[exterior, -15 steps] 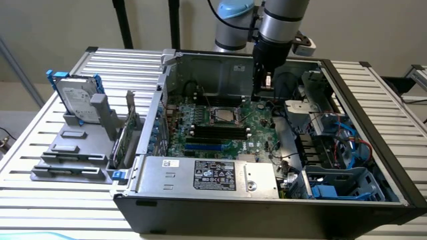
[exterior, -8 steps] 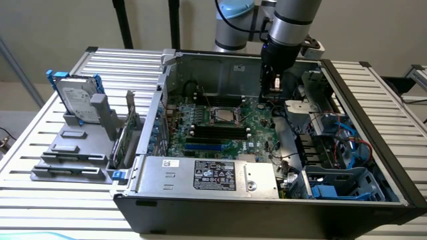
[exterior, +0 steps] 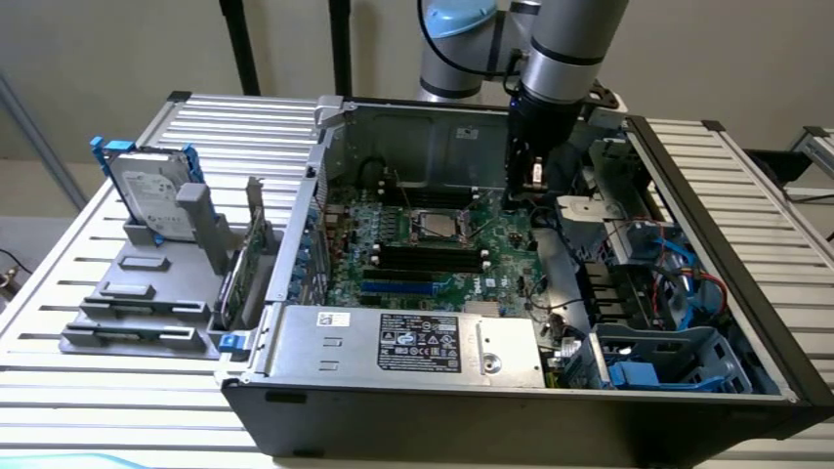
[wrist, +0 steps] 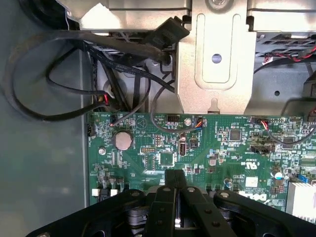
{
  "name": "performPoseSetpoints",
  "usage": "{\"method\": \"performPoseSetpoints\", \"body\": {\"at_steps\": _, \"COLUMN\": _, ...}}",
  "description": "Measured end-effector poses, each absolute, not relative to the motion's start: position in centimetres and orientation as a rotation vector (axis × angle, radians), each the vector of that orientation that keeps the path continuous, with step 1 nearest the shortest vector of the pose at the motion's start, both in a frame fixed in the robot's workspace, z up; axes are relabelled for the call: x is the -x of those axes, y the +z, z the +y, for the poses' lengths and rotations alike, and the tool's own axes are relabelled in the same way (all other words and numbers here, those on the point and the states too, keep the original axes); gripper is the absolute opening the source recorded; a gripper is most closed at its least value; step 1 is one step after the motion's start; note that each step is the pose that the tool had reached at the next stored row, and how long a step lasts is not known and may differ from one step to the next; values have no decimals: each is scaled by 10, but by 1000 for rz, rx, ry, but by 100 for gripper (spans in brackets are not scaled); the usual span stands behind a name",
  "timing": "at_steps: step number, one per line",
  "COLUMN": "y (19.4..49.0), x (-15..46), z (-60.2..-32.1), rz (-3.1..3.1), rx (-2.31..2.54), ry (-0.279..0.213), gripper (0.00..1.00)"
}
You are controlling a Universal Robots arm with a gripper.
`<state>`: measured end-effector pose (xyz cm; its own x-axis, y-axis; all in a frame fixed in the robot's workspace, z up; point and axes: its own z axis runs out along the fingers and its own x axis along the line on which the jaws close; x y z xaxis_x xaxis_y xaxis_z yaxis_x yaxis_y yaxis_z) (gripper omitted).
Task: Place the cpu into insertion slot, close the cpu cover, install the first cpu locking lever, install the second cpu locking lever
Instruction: 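Close the cpu cover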
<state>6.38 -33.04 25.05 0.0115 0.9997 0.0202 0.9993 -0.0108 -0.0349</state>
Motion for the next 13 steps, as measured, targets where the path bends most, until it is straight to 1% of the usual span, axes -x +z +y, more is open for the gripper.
{"method": "performPoseSetpoints", "body": {"at_steps": 2, "y": 250, "x": -64, "z": -331, "rz": -2174, "rx": 2199, "ry": 32, "gripper": 11}}
{"method": "performPoseSetpoints", "body": {"at_steps": 9, "y": 250, "x": -64, "z": -332, "rz": -2109, "rx": 2136, "ry": 162, "gripper": 11}}
{"method": "performPoseSetpoints", "body": {"at_steps": 13, "y": 249, "x": -62, "z": -333, "rz": -2095, "rx": 2122, "ry": 192, "gripper": 11}}
